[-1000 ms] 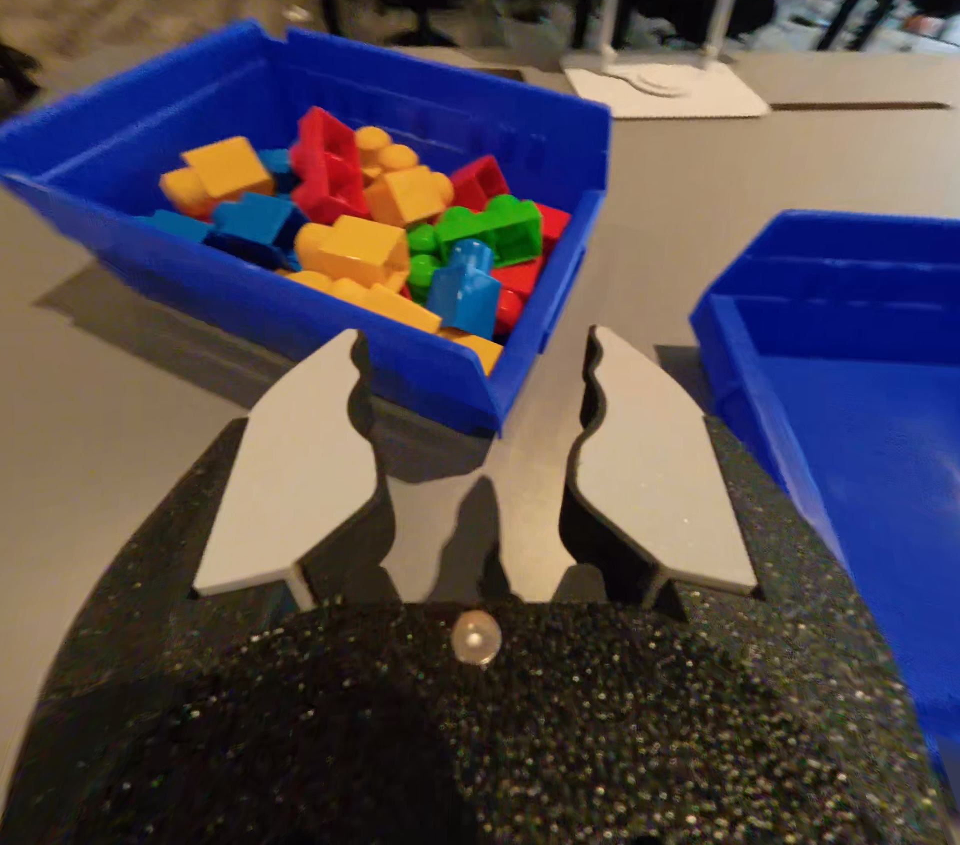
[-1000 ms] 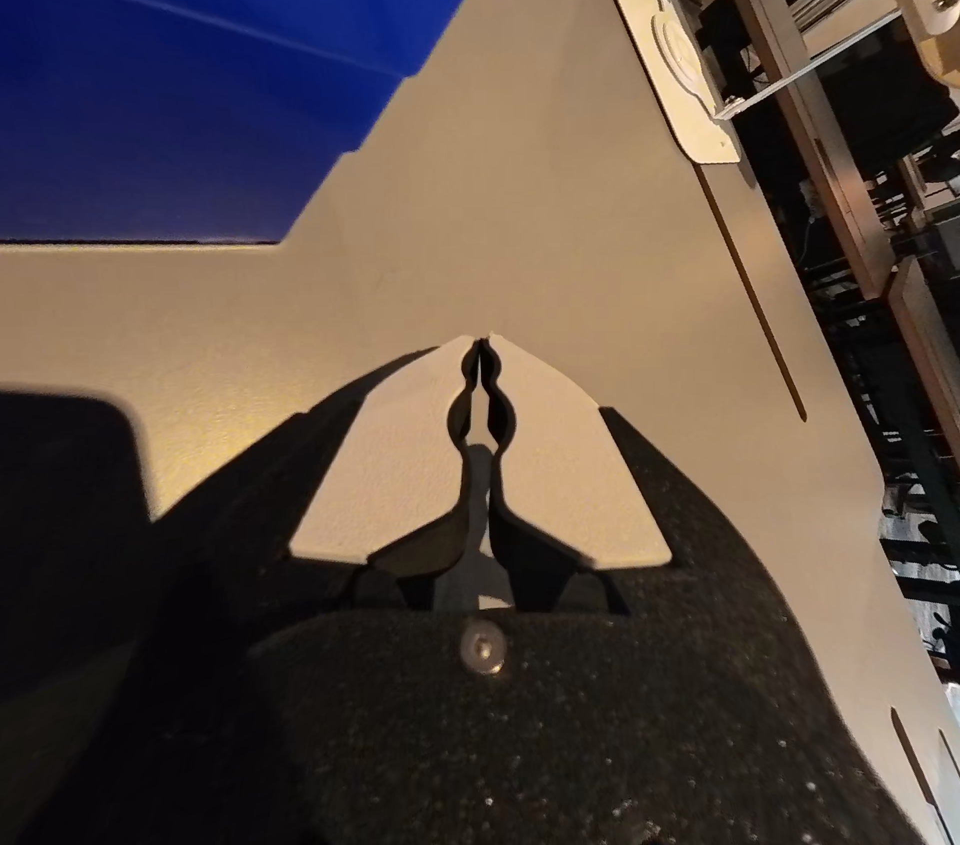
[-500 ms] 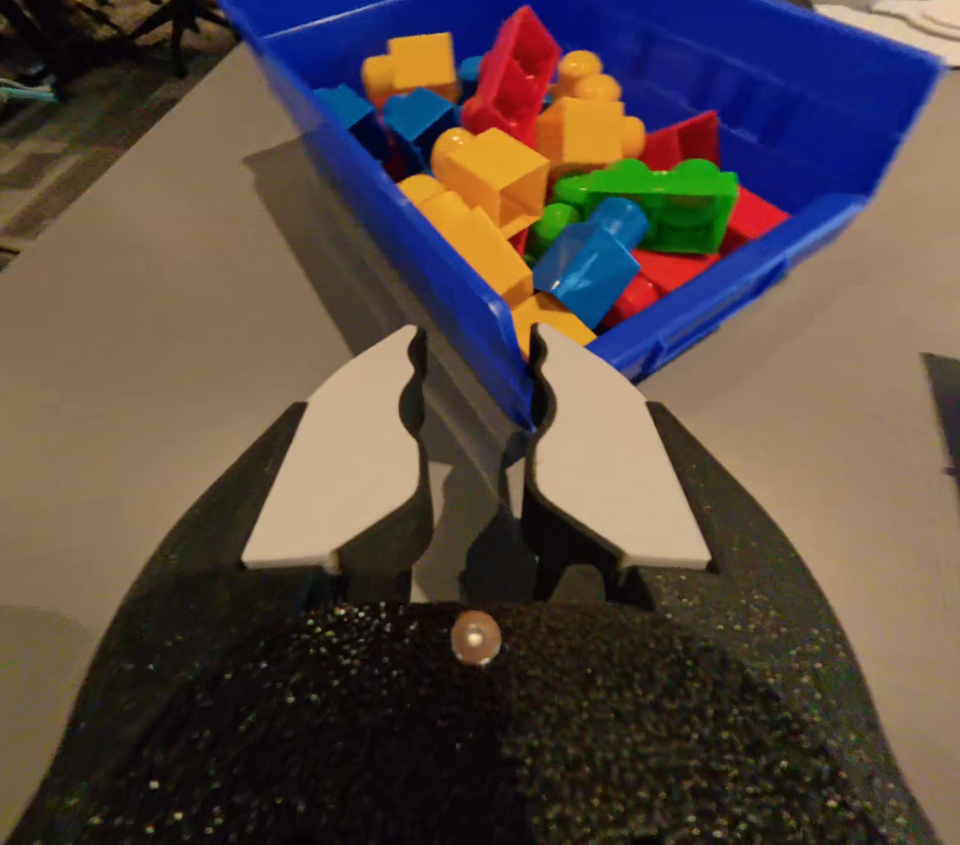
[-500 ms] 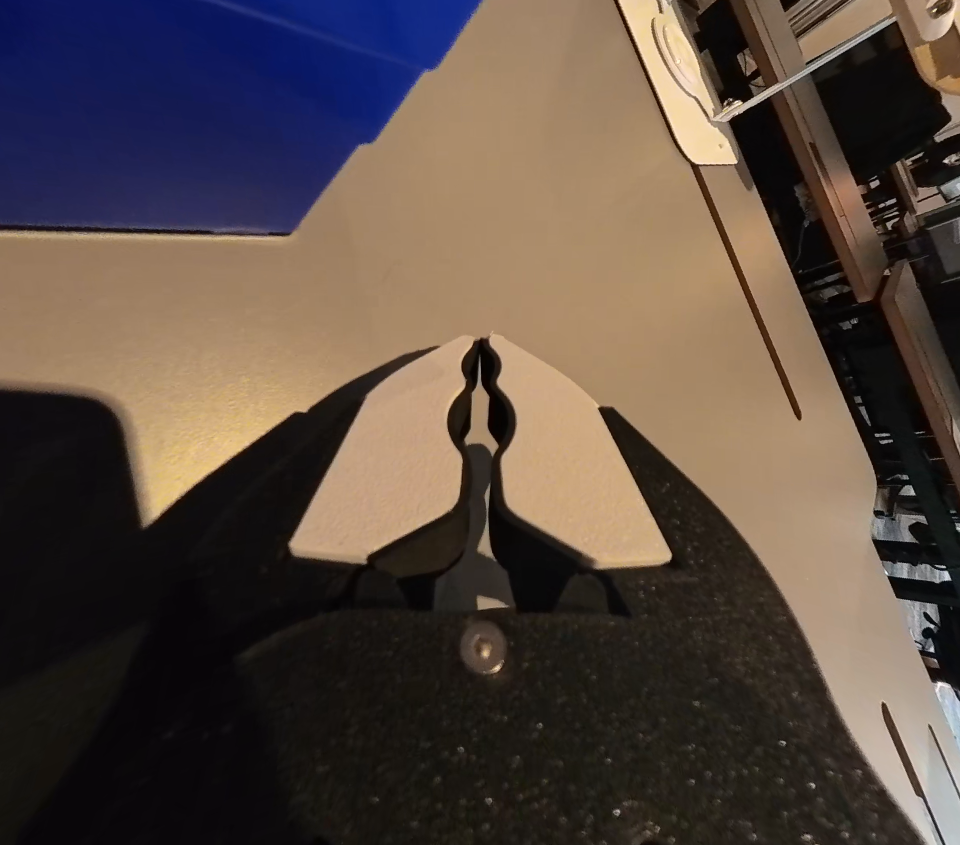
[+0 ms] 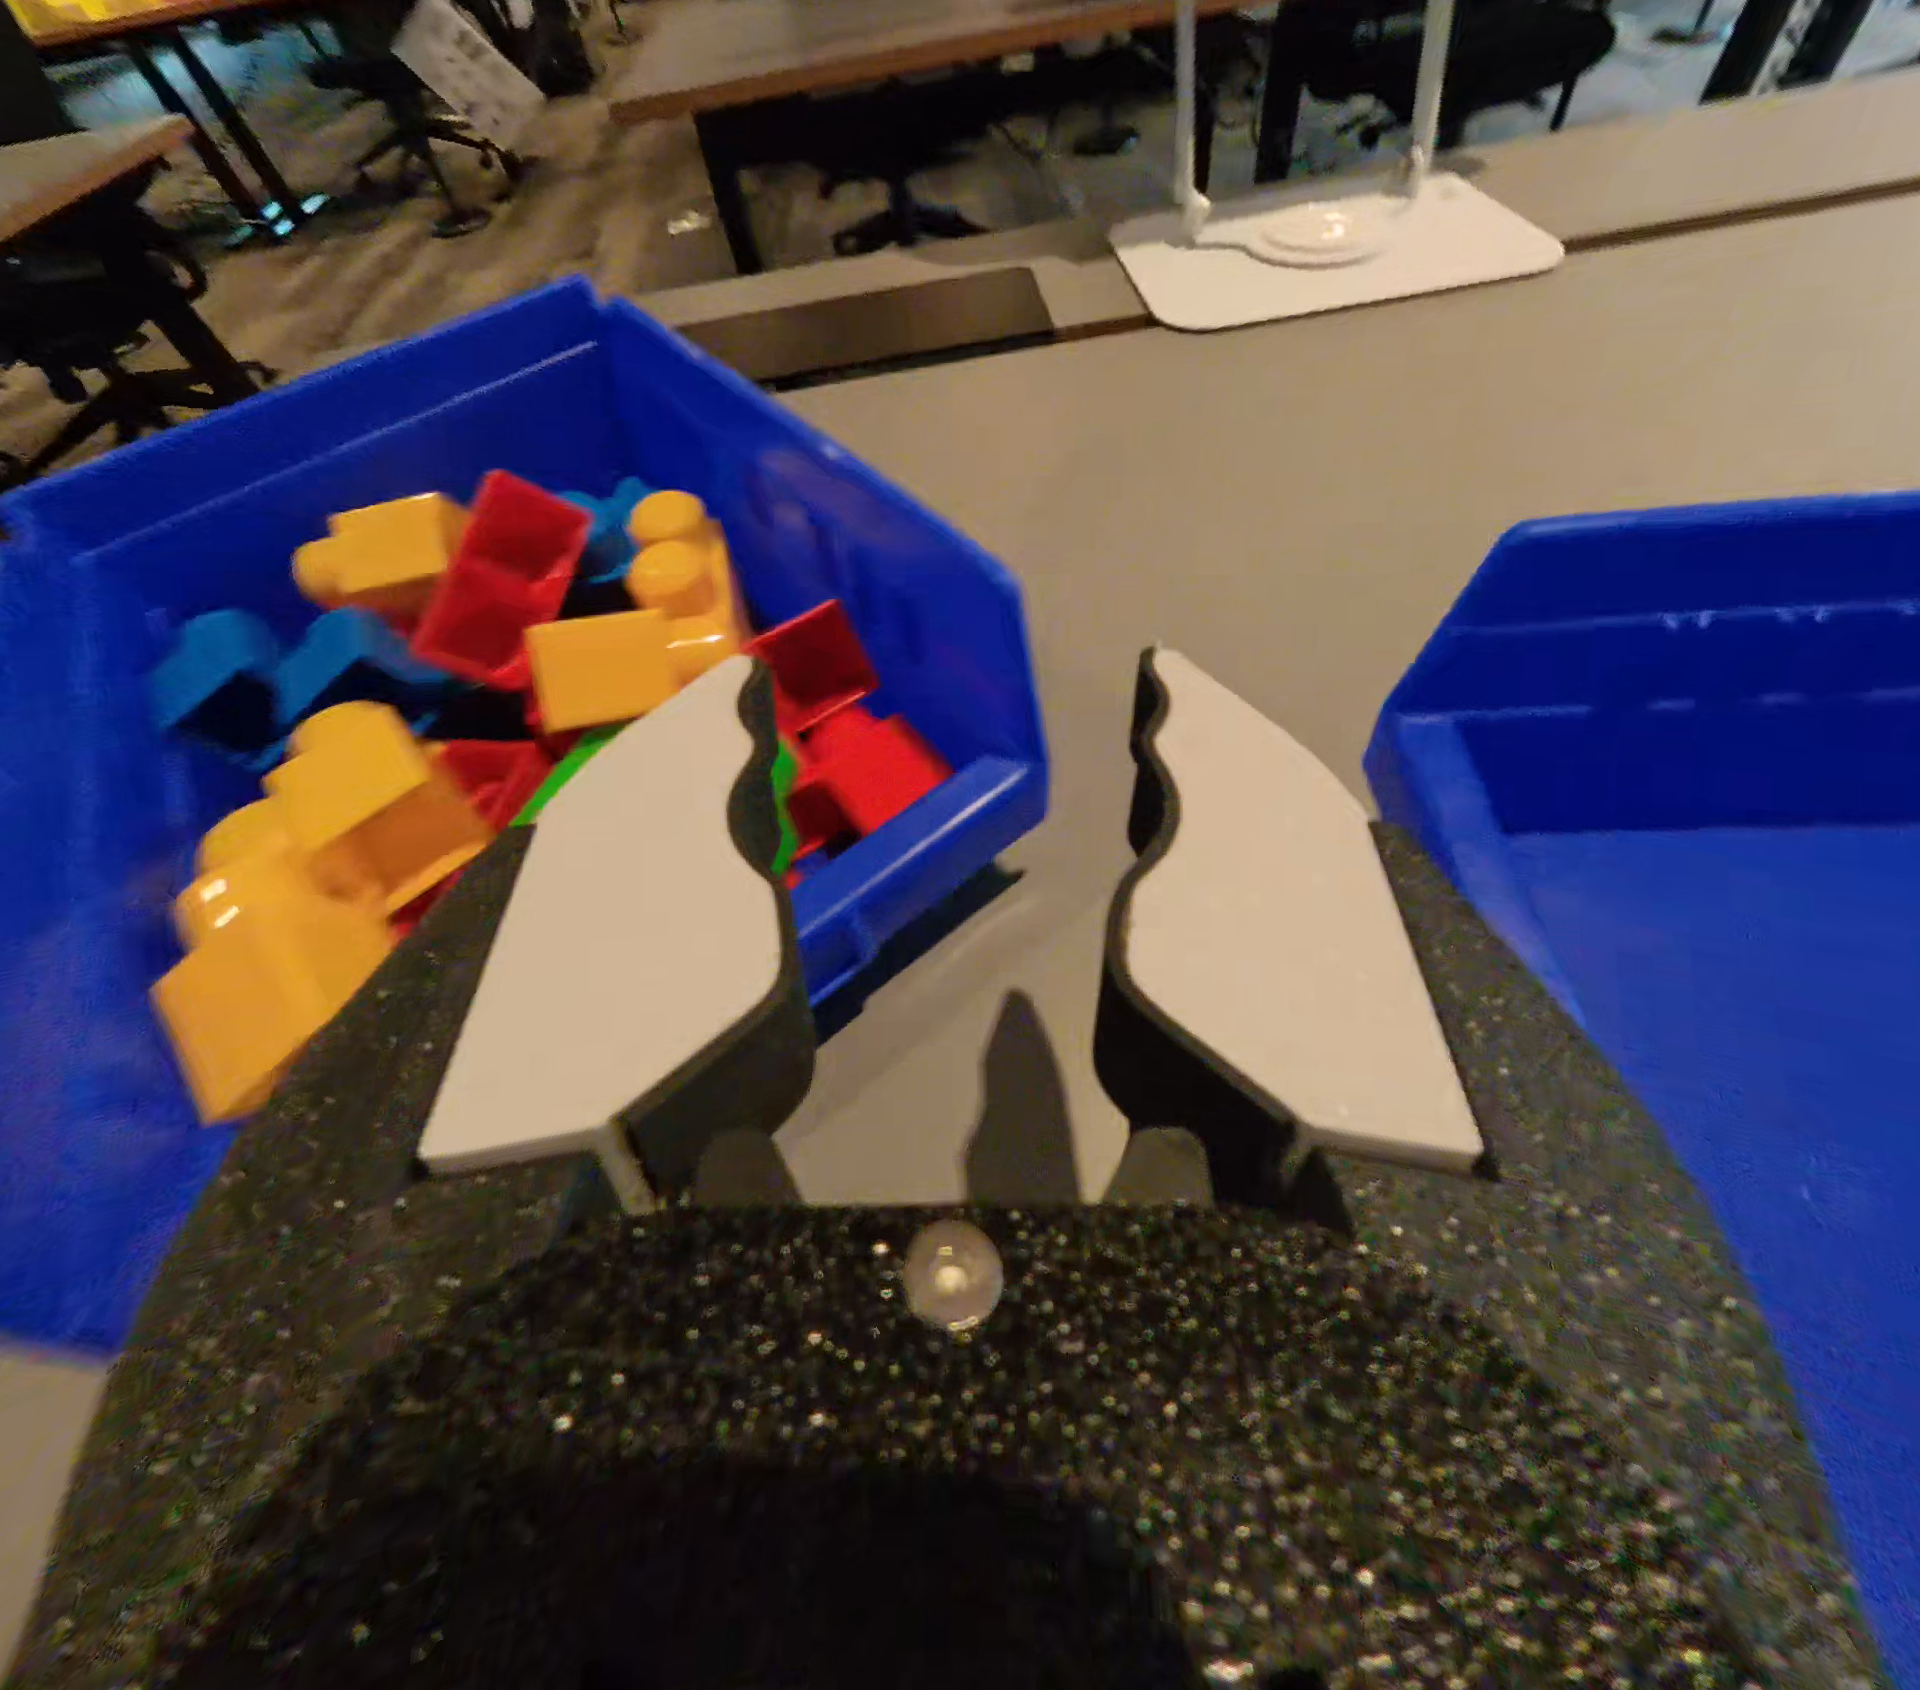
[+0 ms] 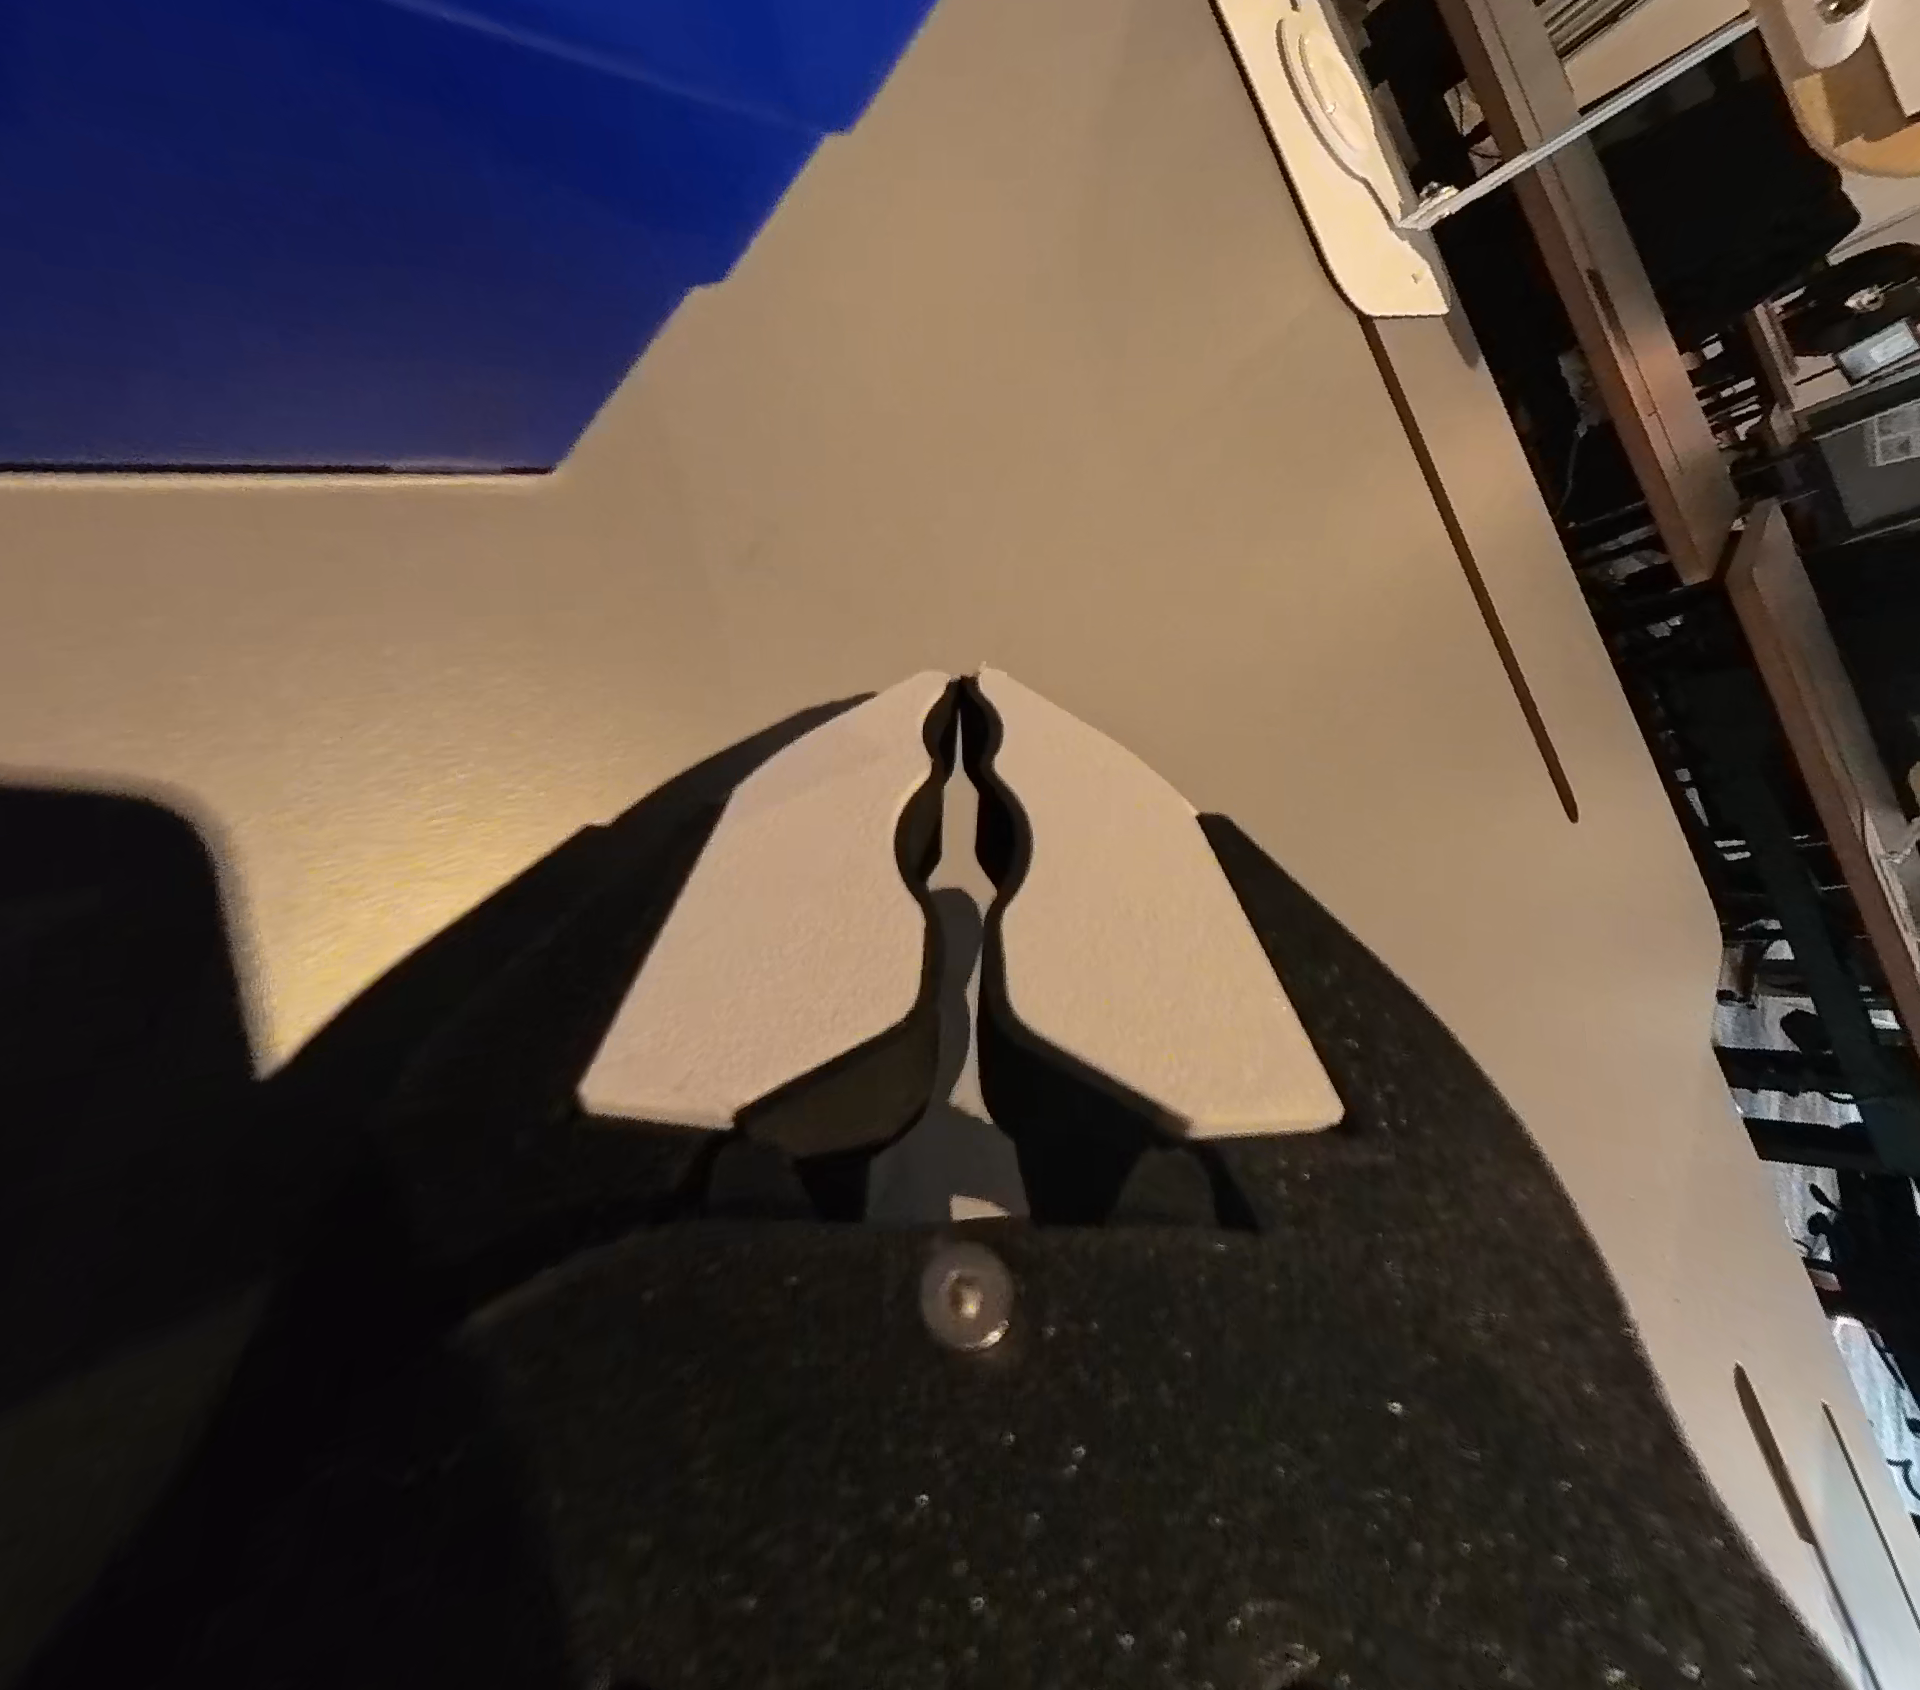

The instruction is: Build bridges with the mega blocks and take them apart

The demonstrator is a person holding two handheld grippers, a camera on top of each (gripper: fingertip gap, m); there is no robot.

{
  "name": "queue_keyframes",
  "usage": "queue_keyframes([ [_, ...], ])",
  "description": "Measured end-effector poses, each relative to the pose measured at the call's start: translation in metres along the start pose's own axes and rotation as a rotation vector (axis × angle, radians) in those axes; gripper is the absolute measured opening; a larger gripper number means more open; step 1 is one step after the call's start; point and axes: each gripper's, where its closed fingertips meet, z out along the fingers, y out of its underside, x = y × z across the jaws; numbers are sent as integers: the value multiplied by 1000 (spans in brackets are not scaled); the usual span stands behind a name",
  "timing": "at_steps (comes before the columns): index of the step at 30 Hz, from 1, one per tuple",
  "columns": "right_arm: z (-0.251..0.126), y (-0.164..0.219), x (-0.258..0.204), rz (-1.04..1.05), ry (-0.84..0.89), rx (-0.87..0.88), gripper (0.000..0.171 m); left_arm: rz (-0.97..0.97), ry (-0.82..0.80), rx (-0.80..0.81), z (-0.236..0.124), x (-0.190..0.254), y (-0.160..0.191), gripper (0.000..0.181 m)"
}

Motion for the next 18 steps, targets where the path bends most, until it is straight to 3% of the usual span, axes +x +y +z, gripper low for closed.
queue_keyframes([
  [4, -1, 0, -1, -4, -1, 3, 0, 26, 0, -145, 45, 13, 8, 65],
  [7, -1, 0, -1, 0, -7, 4, 0, 70, -22, -254, 64, 5, 25, 53],
  [8, -2, 0, -1, 0, -9, 5, 0, 83, -31, -275, 66, -1, 30, 45],
  [10, -2, 1, -2, 2, -12, 5, 0, 48, 18, -250, 63, -5, 34, 46],
  [14, -2, 1, -2, 2, -14, 3, 0, 45, -11, -243, 46, -30, 44, 17],
  [18, -2, 1, -2, 2, -10, 1, 0, 7, -40, -211, 29, -66, 53, 11],
])
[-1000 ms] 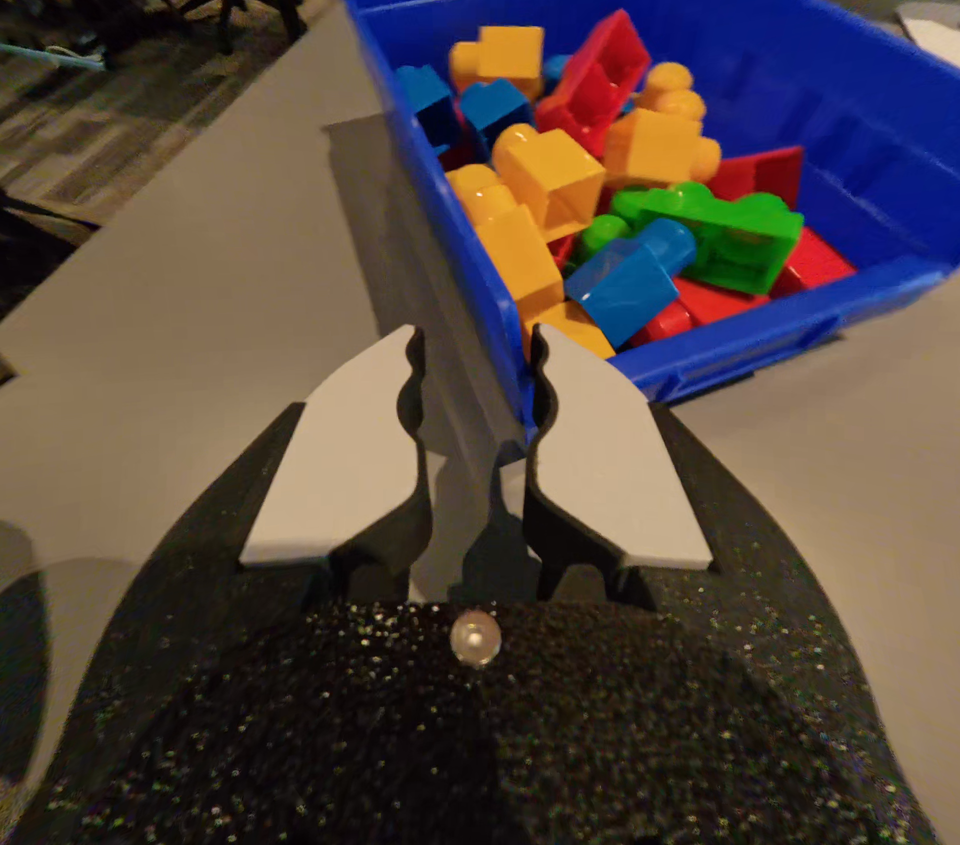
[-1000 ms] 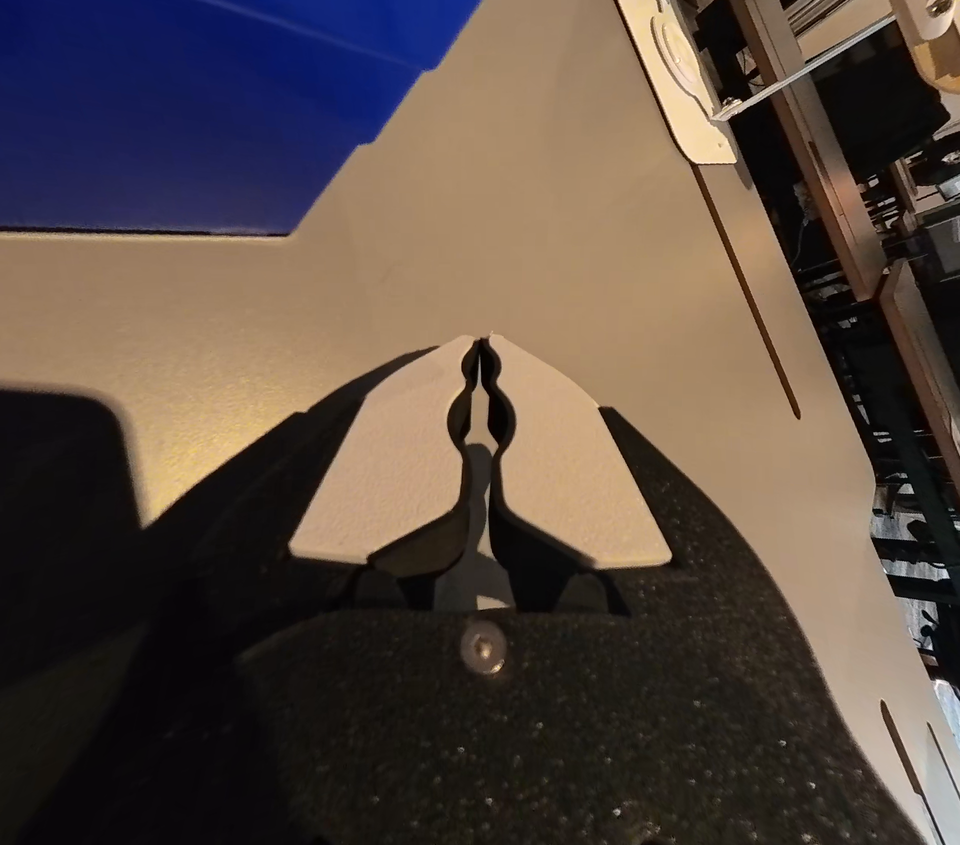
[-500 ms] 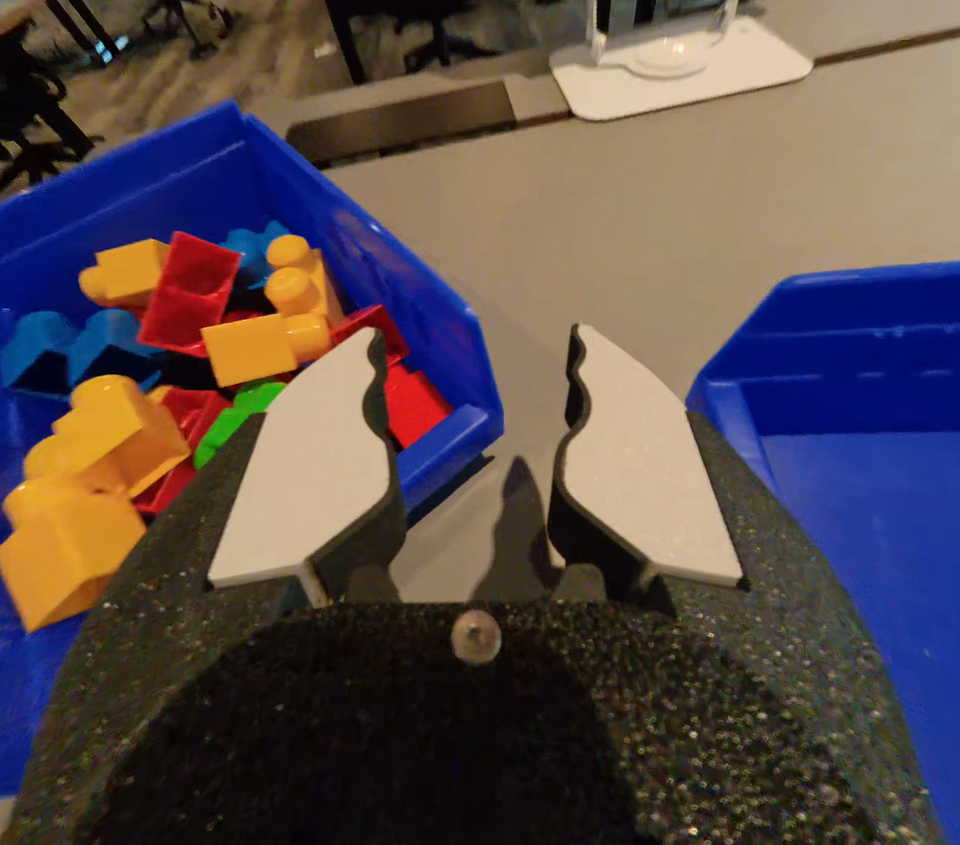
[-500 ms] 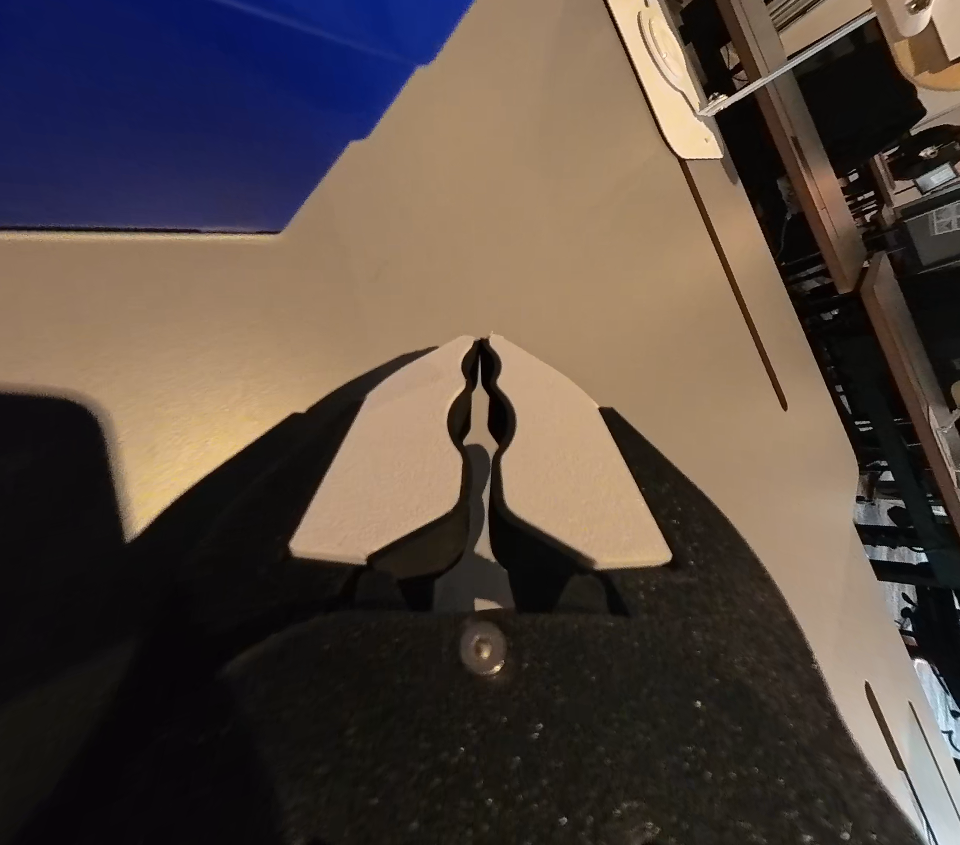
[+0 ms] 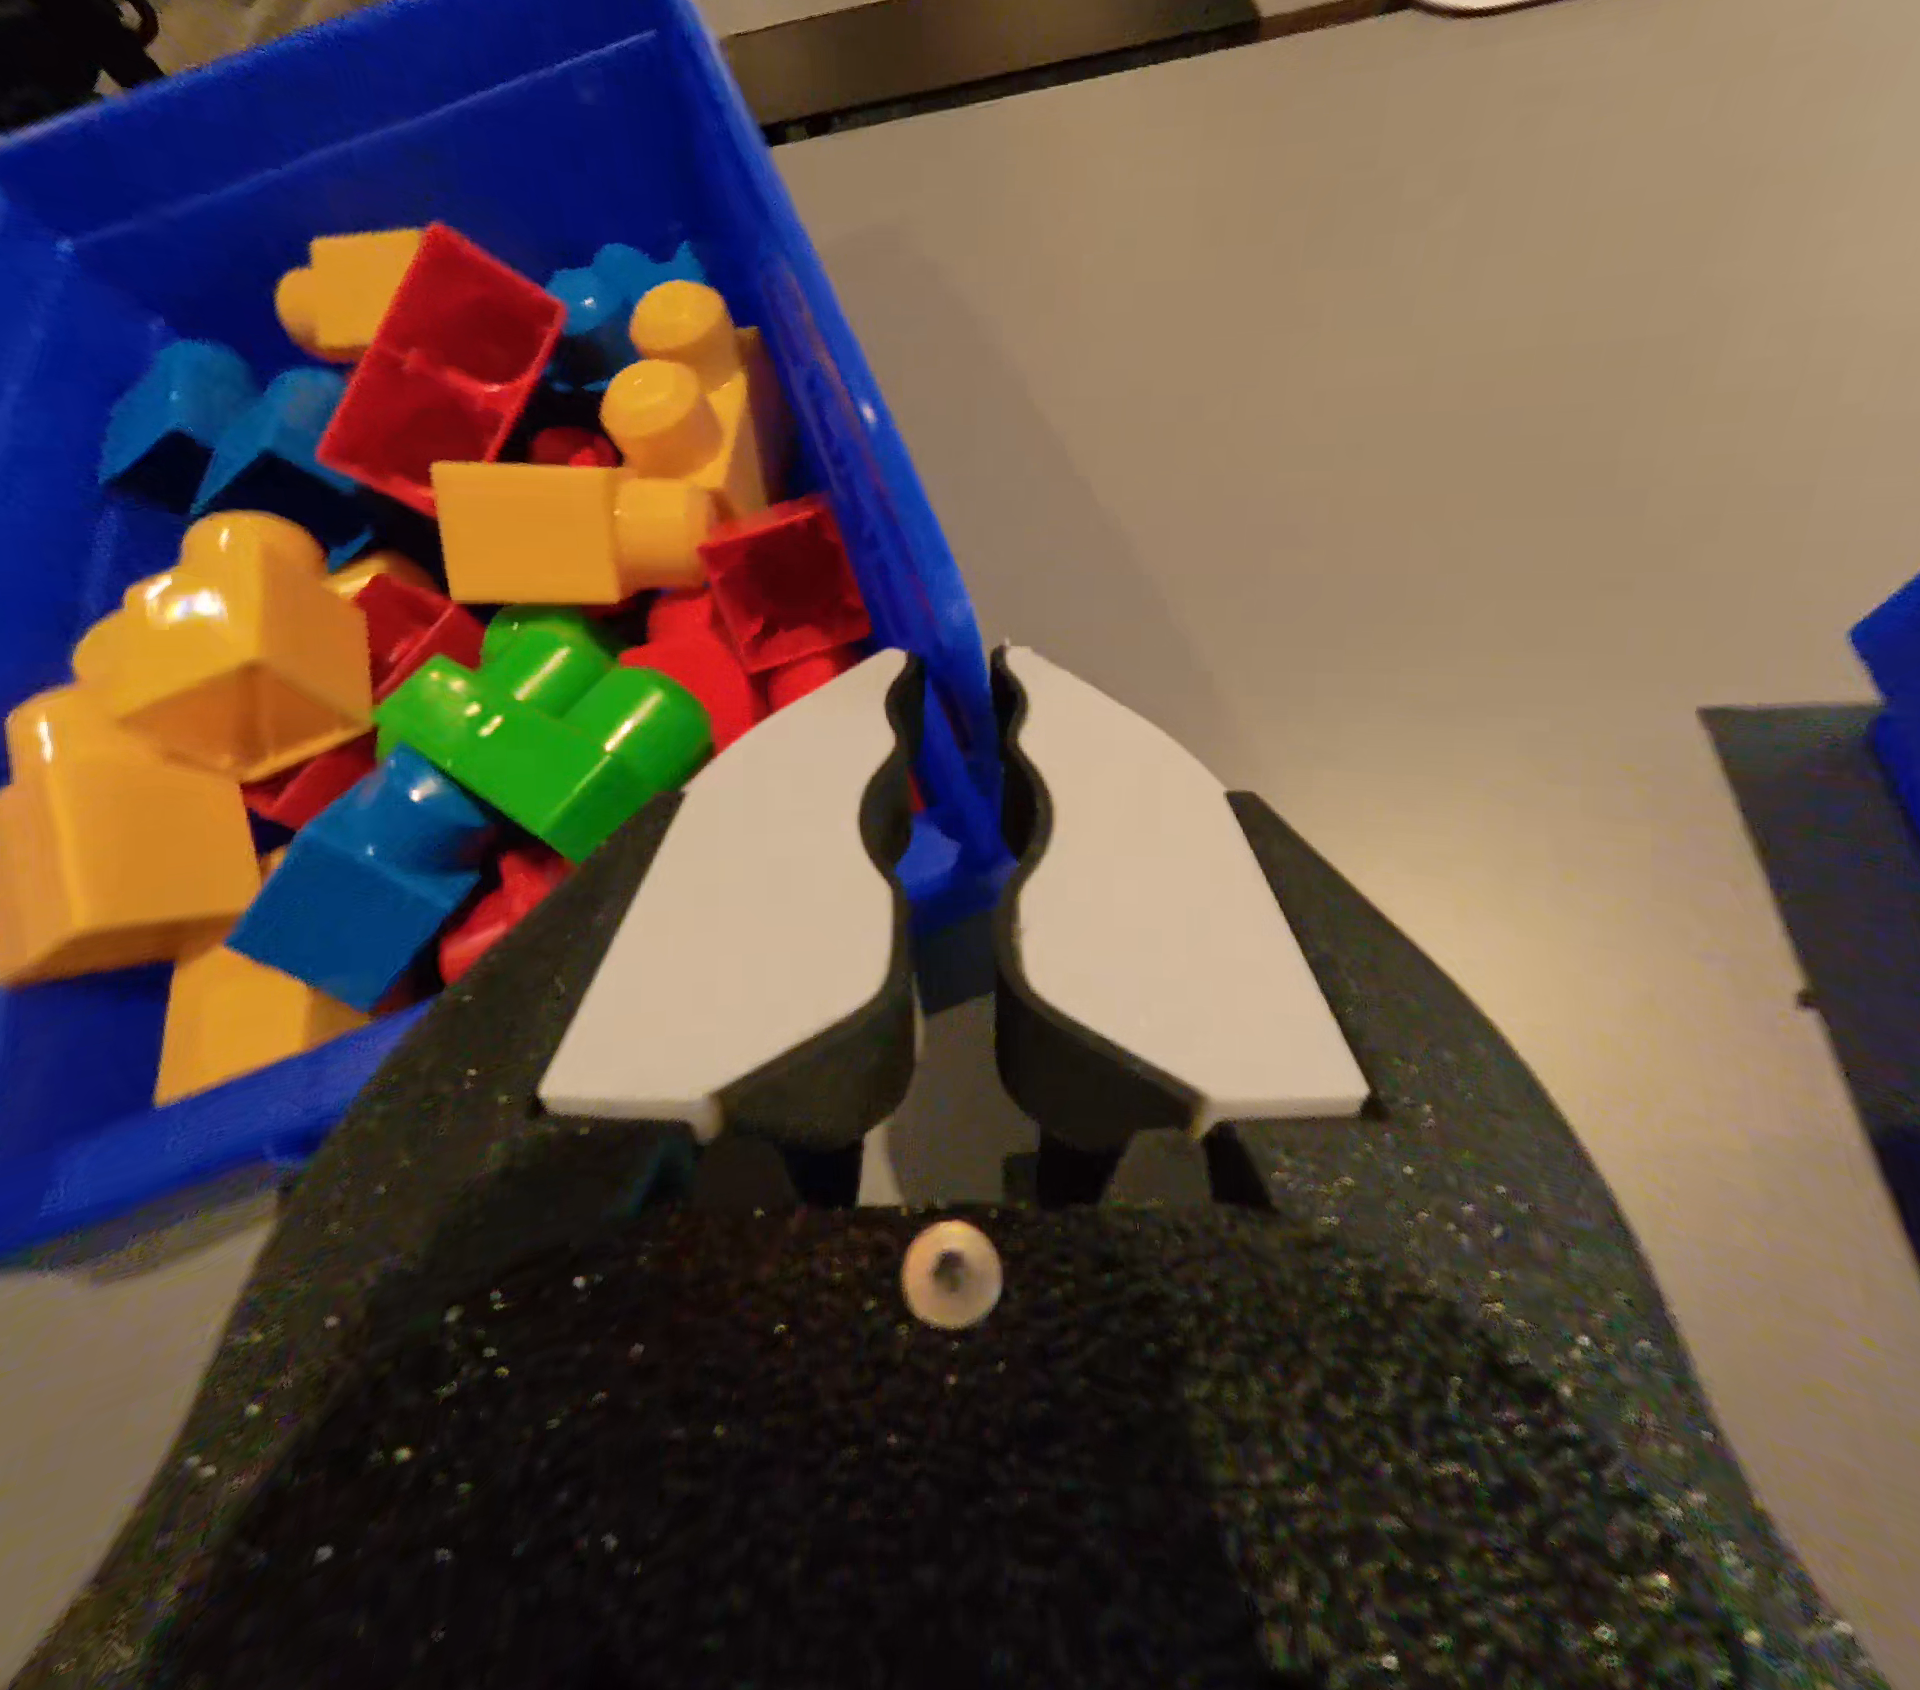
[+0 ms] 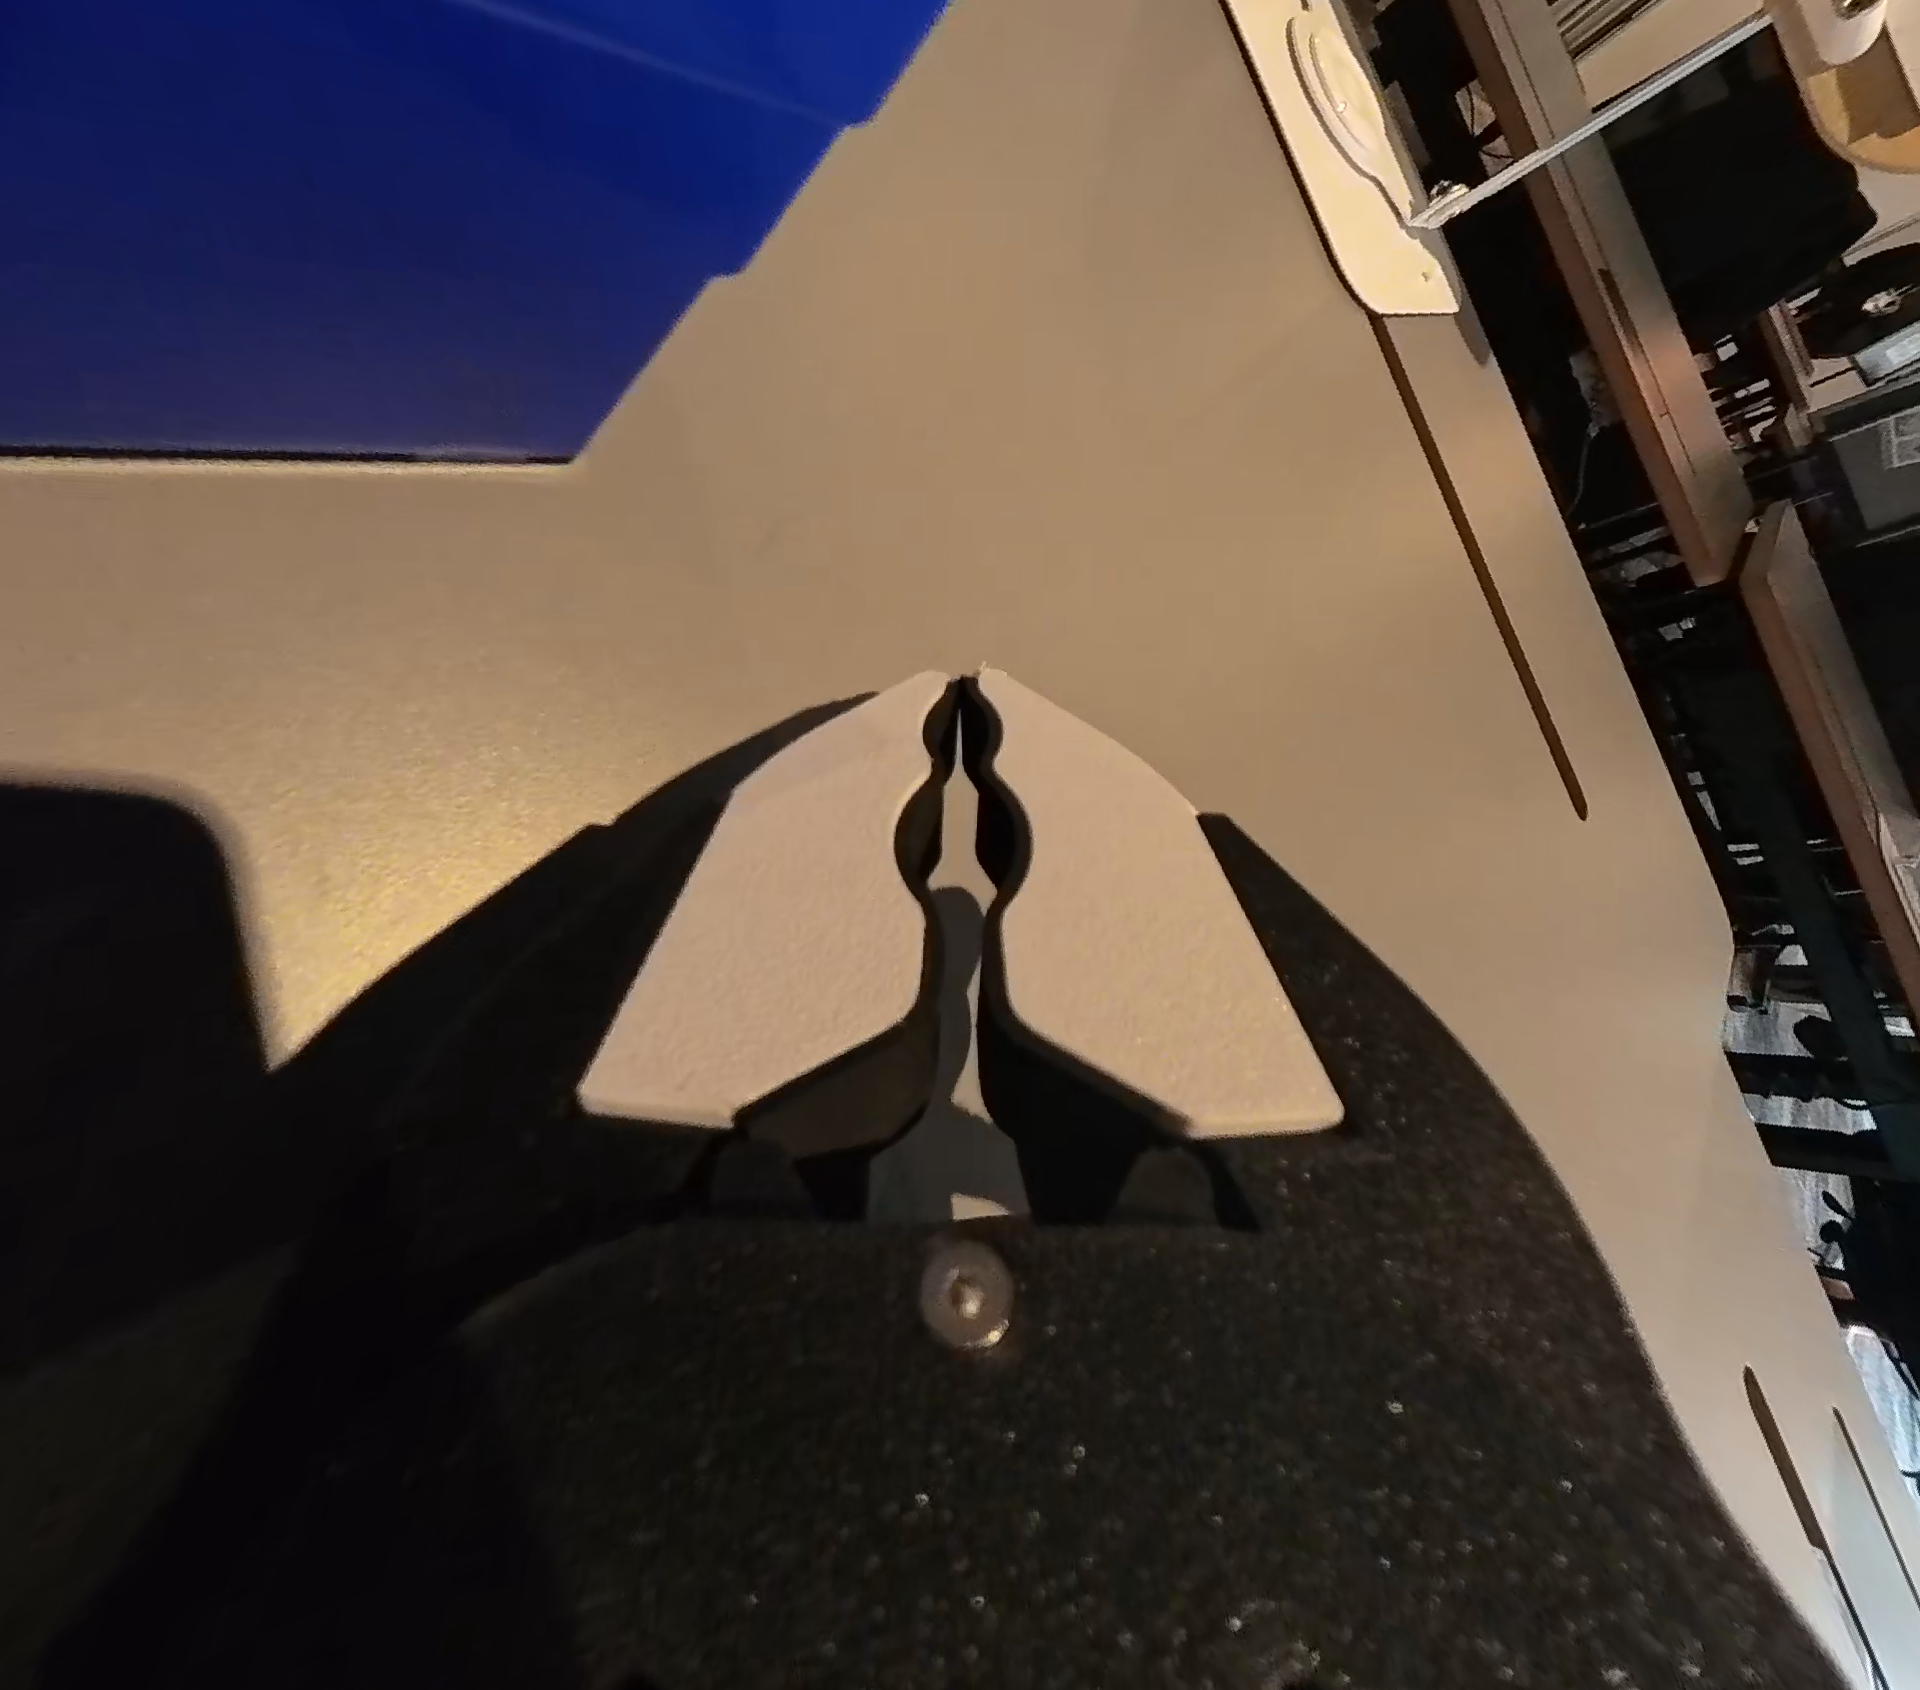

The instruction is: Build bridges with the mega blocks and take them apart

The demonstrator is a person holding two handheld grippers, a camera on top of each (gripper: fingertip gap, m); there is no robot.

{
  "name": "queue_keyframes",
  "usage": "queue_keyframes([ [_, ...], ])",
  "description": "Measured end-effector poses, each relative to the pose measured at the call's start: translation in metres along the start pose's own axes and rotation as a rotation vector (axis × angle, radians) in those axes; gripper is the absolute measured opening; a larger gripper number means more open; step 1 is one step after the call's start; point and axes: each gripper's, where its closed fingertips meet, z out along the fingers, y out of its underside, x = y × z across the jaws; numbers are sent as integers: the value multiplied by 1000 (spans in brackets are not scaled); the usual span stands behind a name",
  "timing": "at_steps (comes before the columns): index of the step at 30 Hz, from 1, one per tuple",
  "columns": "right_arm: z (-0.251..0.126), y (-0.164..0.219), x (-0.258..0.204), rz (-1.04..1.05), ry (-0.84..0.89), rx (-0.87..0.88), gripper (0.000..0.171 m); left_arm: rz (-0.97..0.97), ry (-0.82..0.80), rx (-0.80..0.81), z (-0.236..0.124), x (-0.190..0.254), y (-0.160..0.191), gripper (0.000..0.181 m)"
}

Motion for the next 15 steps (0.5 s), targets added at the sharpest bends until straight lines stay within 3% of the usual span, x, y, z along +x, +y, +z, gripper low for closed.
queue_keyframes([
  [7, 1, 0, 1, -1, 19, -7, 0, -98, -63, 37, -12, -62, 17, 3],
  [15, 0, 1, 2, -4, 28, -11, 0, -112, -97, 56, -8, -82, 18, 3],
])
